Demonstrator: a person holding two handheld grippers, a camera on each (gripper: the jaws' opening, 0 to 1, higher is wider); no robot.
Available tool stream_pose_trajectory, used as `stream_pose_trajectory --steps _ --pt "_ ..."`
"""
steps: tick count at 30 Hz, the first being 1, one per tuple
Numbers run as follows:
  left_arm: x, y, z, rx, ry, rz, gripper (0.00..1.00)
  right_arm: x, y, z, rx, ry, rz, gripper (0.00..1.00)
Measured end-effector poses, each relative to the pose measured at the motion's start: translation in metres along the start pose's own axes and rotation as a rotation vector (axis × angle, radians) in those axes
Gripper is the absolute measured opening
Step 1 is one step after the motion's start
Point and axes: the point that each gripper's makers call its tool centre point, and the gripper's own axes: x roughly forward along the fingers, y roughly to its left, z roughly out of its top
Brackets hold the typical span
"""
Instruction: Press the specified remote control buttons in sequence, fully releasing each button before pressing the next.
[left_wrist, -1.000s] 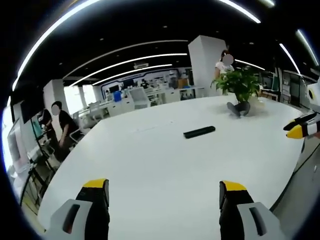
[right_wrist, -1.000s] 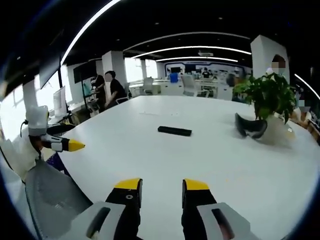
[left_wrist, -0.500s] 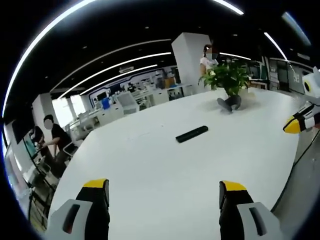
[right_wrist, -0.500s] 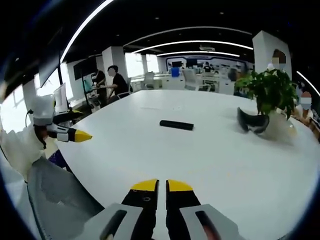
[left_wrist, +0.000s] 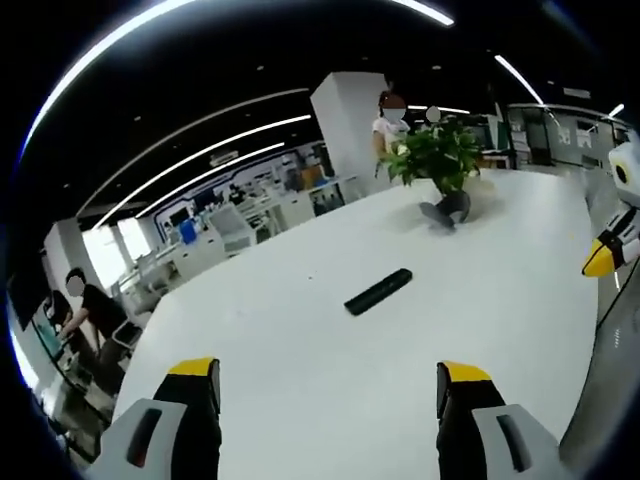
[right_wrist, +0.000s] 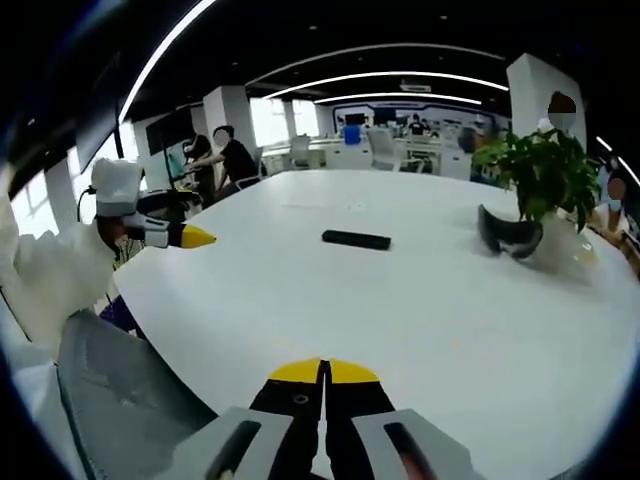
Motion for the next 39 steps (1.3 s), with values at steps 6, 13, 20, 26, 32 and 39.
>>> stream_pose_trajectory --steps 6,13,20,26,32,39 --pt "0.026 0.003 0.017 0.029 -0.017 -0.046 0.93 0.001 -0.001 -0.003 -0.001 0.015 -0.005 0.00" --pt "0.058 0.011 0.038 0.060 -0.023 -0.098 0.92 0.003 -0.003 -0.006 0.007 0.032 -0.010 0.00" --pt "0.079 -0.002 0.053 0.041 -0.015 -0.224 0.89 0.004 -0.003 -0.007 0.005 0.043 -0.011 0.00" --pt "0.099 -0.002 0.063 0.060 -0.011 -0.274 0.84 0.005 -0.003 -0.009 0.008 0.056 -0.014 0.00" --pt "0.117 0.000 0.063 0.034 0.016 -0.319 0.81 0.006 -0.005 -0.012 0.005 0.074 -0.020 0.00" --pt "0.141 -0.001 0.068 0.045 0.035 -0.361 0.81 0.007 -0.007 -0.013 0.016 0.075 -0.026 0.00"
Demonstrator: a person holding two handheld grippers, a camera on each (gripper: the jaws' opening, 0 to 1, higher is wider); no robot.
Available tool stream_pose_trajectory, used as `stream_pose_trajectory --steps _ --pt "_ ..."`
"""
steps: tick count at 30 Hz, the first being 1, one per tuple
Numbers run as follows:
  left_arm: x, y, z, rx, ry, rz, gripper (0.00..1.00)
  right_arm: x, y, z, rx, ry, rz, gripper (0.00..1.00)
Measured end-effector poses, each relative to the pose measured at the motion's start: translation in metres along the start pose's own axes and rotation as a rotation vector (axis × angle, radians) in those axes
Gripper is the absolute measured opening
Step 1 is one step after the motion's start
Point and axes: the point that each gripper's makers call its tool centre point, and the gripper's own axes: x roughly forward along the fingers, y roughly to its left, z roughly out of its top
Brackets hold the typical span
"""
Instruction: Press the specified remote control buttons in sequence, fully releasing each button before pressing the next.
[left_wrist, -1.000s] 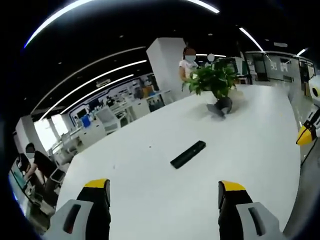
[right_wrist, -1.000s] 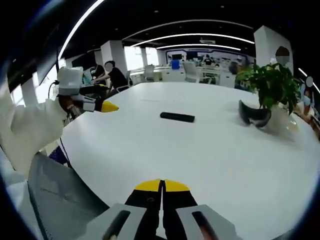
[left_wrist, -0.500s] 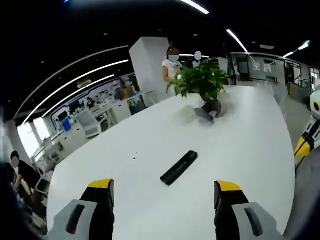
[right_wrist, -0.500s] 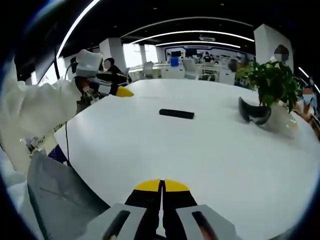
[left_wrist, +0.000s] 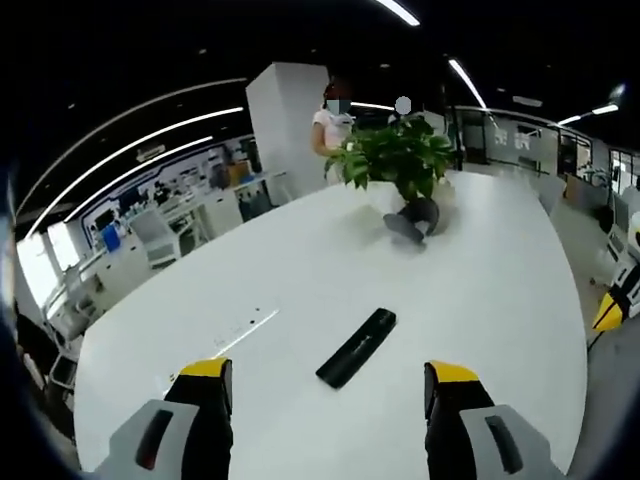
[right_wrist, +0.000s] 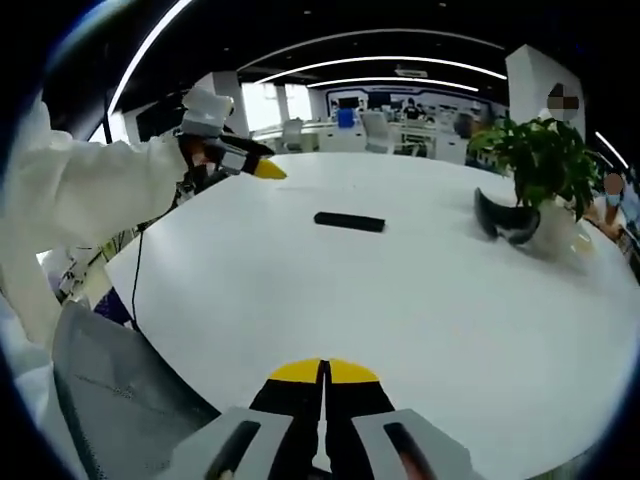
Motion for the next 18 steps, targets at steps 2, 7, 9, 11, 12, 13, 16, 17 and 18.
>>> stream_pose_trajectory --steps 2,7,9,11,12,13,16,17,18 --pt "0.008 0.002 0.000 0.000 0.014 -0.018 0.78 0.001 0.001 -0.001 -0.003 0.007 0.002 0.00" --pt "0.025 0.005 0.000 0.050 0.044 -0.061 0.73 0.002 0.001 -0.004 -0.010 0.025 0.003 0.00" --pt "0.033 0.000 -0.002 0.069 0.080 -0.113 0.68 0.003 0.002 -0.004 -0.009 0.029 0.004 0.00" --pt "0.042 -0.001 -0.003 0.118 0.103 -0.138 0.63 0.003 0.001 -0.005 -0.009 0.033 0.003 0.00" --pt "0.048 -0.002 -0.003 0.134 0.112 -0.152 0.63 0.003 0.001 -0.005 -0.009 0.034 0.002 0.00" --pt "0.052 -0.004 -0.003 0.136 0.123 -0.169 0.63 0.003 0.001 -0.006 -0.007 0.037 0.001 0.00" --pt "0.066 -0.010 -0.005 0.154 0.155 -0.217 0.62 0.004 0.000 -0.006 -0.002 0.042 -0.001 0.00" --pt "0.073 -0.011 -0.007 0.185 0.174 -0.228 0.62 0.004 0.000 -0.007 0.000 0.044 -0.001 0.00" --pt "0.078 -0.011 -0.008 0.205 0.176 -0.225 0.62 0.004 0.000 -0.008 0.002 0.048 -0.001 0.00"
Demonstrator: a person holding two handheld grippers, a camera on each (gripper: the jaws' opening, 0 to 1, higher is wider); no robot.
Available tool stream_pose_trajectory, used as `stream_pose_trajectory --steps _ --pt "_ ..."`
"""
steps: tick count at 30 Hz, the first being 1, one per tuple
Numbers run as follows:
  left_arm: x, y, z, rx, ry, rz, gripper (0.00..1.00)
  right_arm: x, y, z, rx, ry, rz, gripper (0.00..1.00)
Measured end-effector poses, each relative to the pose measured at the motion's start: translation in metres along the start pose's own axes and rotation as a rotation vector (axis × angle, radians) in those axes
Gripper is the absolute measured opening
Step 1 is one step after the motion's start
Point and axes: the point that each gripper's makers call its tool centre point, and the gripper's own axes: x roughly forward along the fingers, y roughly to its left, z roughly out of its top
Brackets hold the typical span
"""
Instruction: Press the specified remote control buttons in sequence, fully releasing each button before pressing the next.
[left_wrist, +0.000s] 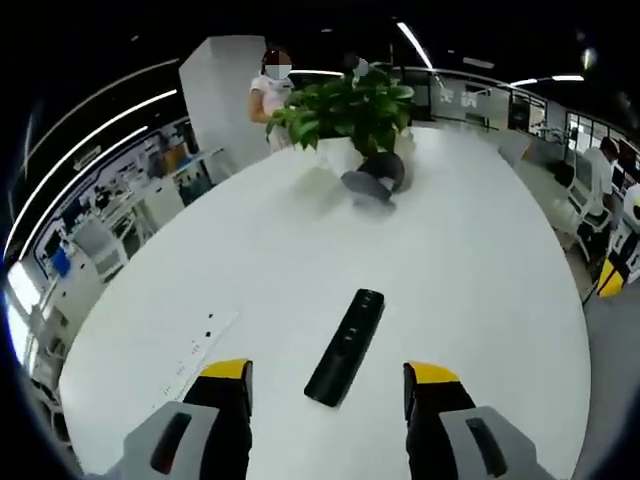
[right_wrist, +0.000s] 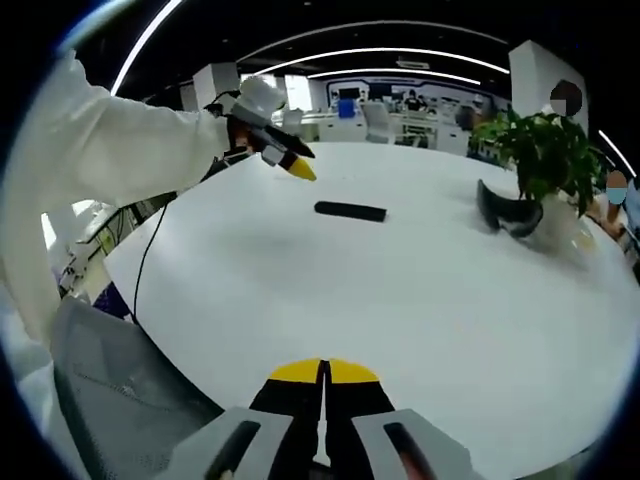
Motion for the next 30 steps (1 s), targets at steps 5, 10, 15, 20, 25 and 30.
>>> stream_pose_trajectory --steps 5,10,15,20,25,30 --pt "0.025 -0.004 -0.006 0.033 0.063 -0.063 0.58 0.001 0.000 -0.001 -0.006 0.006 -0.002 0.00" --pt "0.042 -0.013 -0.018 0.074 0.150 -0.137 0.58 0.002 -0.001 -0.003 -0.003 0.015 -0.007 0.00" --pt "0.055 -0.014 -0.032 0.101 0.212 -0.157 0.58 0.002 -0.001 -0.004 -0.006 0.025 -0.006 0.00" --pt "0.066 -0.013 -0.050 0.117 0.274 -0.169 0.57 0.003 0.000 -0.005 -0.004 0.029 -0.005 0.00" --pt "0.071 -0.012 -0.057 0.143 0.319 -0.181 0.54 0.003 -0.001 -0.005 -0.002 0.030 -0.007 0.00" --pt "0.072 -0.015 -0.056 0.129 0.332 -0.232 0.50 0.002 -0.003 -0.006 0.004 0.033 -0.015 0.00"
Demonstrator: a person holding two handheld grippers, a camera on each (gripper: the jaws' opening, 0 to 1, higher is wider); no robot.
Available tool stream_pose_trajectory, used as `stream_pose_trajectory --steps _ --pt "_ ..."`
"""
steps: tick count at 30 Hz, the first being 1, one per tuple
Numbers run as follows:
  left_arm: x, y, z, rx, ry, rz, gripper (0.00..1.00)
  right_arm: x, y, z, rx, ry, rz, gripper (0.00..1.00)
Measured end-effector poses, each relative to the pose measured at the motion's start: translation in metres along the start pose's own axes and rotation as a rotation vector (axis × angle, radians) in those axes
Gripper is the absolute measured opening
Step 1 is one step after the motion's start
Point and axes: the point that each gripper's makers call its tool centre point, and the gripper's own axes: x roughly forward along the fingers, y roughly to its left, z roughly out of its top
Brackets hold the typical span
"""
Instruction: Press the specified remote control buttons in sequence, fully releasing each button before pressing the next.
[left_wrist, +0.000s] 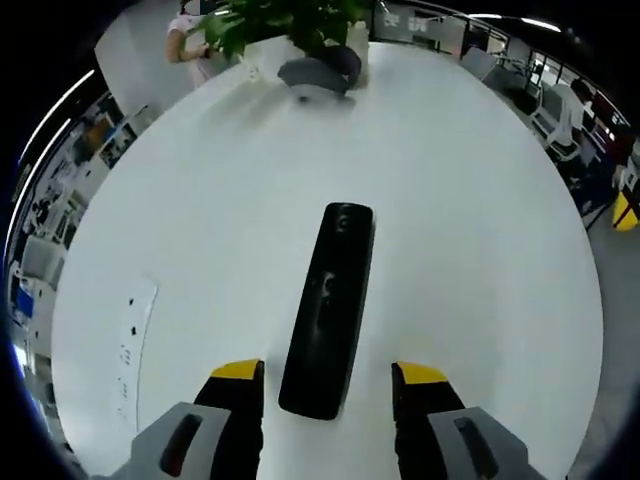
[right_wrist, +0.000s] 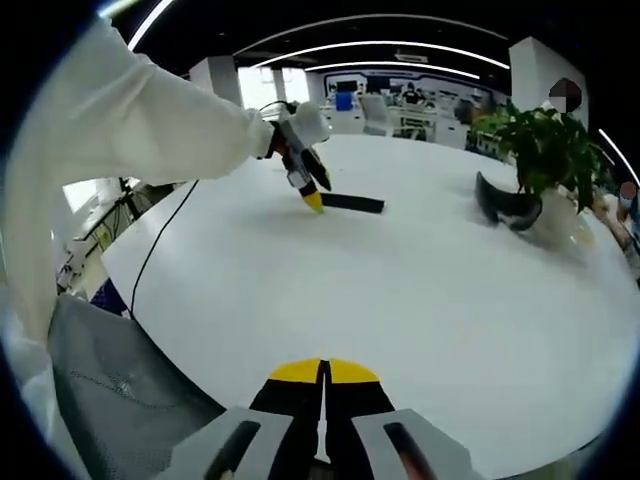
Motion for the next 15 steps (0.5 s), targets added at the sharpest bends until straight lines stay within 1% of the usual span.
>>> stream_pose_trajectory --steps 4,5,11,15 --pt "0.0019 -0.0083 0.0000 -0.002 0.029 -0.066 0.44 0.0000 0.0000 0.0001 -0.003 0.000 -0.002 0.00" --pt "0.0012 -0.0066 0.0002 0.008 0.030 -0.053 0.44 0.0002 0.0002 -0.0003 -0.002 0.003 -0.001 0.00" --pt "-0.0005 -0.0054 -0.0012 0.000 0.018 -0.051 0.39 -0.0012 -0.0002 0.0002 0.004 -0.002 -0.004 0.00" --pt "-0.0014 -0.0051 -0.0006 -0.009 0.023 -0.032 0.24 -0.0019 -0.0005 0.0007 -0.002 -0.007 -0.006 0.00"
